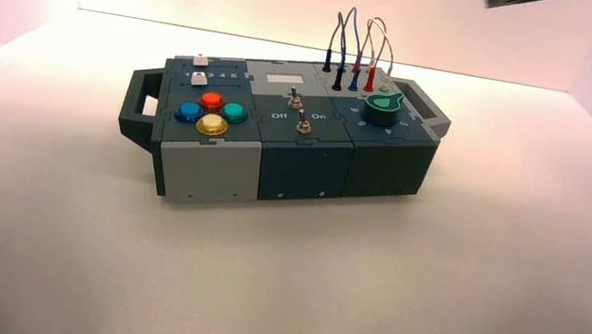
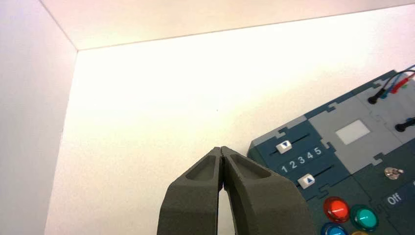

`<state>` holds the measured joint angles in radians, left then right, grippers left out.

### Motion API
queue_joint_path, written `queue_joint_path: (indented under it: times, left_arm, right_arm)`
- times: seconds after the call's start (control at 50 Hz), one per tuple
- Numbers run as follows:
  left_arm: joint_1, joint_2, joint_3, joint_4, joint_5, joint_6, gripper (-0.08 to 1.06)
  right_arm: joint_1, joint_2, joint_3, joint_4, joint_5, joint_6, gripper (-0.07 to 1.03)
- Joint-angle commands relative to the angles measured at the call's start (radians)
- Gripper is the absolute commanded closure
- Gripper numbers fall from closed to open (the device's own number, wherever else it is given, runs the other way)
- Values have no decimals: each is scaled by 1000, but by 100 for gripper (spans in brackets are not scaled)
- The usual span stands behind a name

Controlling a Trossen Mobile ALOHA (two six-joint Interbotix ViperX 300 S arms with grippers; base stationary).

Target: Move the top slider to position 5.

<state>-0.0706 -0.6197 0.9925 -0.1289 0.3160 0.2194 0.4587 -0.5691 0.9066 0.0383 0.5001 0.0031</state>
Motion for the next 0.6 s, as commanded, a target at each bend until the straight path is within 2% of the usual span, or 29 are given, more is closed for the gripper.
queue_joint_path:
  times: [0.02,0.3,0.6]
  left_arm:
    - [12,25,-46,2,20,2,101]
    - [12,100,-92,-5,132,-3,101]
    - [35,66,-97,-3,156,-5,101]
  right_arm:
    - [5,38,-60,3,21,2,98]
    - [26,100,-110,23,23,3,98]
    - [126,213,-235,54,38,3,98]
